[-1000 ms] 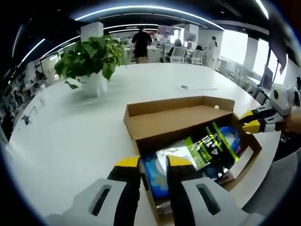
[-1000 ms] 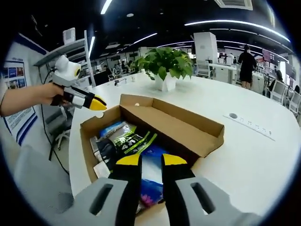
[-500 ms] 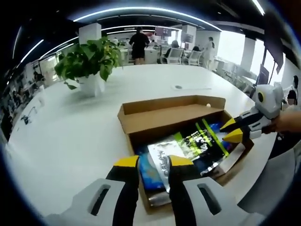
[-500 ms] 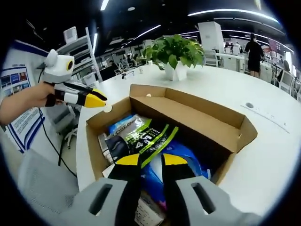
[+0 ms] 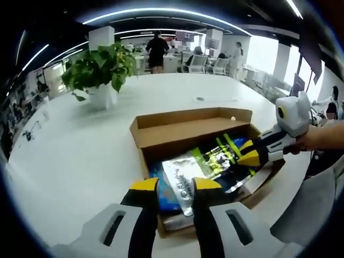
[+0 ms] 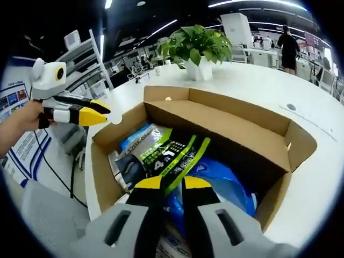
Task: Operate the shoe box by opening the lid, removing the specified soft item, and placing it in the target area until the item is outside and the box remains undamaged.
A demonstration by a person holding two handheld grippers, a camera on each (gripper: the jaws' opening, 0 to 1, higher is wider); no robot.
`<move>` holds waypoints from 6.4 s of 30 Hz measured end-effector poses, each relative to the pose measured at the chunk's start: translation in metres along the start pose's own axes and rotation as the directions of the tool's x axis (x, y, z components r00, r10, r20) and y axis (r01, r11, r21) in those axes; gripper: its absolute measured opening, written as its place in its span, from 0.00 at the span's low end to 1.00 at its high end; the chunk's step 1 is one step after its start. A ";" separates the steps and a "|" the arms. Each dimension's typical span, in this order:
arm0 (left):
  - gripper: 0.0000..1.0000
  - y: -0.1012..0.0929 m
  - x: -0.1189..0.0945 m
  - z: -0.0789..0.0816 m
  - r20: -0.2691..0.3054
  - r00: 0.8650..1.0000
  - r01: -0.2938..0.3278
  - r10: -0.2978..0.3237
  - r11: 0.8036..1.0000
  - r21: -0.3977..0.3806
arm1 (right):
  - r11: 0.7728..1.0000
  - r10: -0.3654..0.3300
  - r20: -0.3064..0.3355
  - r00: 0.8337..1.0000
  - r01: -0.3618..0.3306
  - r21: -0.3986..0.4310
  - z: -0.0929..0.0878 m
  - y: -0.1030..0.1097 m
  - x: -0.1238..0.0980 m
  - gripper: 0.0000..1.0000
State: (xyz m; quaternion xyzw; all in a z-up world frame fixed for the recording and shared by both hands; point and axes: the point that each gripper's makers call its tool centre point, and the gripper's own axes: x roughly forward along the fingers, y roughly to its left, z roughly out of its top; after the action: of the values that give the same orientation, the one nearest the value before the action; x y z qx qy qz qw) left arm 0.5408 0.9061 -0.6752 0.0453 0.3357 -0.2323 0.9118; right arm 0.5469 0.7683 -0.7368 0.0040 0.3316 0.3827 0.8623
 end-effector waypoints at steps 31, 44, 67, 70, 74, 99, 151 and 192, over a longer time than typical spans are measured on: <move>0.24 -0.033 0.050 -0.037 -0.175 0.978 0.124 -0.116 0.991 0.040 | 0.959 -0.081 0.034 0.996 0.087 -0.269 0.007 -0.020 -0.032 0.00; 0.22 -0.049 0.062 -0.046 -0.213 0.960 0.182 -0.182 0.983 -0.017 | 0.951 -0.098 0.029 0.995 0.103 -0.293 0.002 -0.028 -0.039 0.00; 0.16 -0.058 0.054 -0.058 -0.261 0.936 0.223 -0.237 0.971 -0.080 | 0.935 -0.106 -0.031 0.994 0.089 -0.343 -0.011 -0.024 -0.033 0.00; 0.15 -0.057 0.055 -0.059 -0.258 0.935 0.224 -0.243 0.969 -0.102 | 0.940 -0.105 -0.030 0.994 0.090 -0.328 -0.011 -0.024 -0.033 0.00; 0.09 -0.055 0.055 -0.060 -0.262 0.935 0.216 -0.238 0.970 -0.108 | 0.949 -0.101 -0.023 0.995 0.089 -0.302 -0.010 -0.023 -0.034 0.00; 0.00 -0.064 0.039 -0.030 -0.199 0.952 0.216 -0.234 0.970 -0.108 | 0.980 -0.089 0.074 0.993 0.101 -0.171 0.015 -0.019 -0.059 0.00; 0.00 -0.215 0.081 0.039 -0.192 0.898 0.405 -0.396 0.914 0.007 | 0.961 -0.275 0.059 0.960 0.276 -0.024 -0.015 -0.125 -0.197 0.00; 0.00 -0.266 0.159 0.020 -0.412 0.860 0.443 -0.302 0.842 0.308 | 0.927 -0.372 -0.060 0.926 0.374 0.027 -0.076 -0.201 -0.190 0.00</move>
State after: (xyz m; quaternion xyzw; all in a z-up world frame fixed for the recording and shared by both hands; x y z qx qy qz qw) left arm 0.5382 0.6022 -0.7407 0.1997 0.4399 -0.4584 0.7460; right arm 0.5426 0.4814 -0.7402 -0.0530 0.3565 0.2056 0.9098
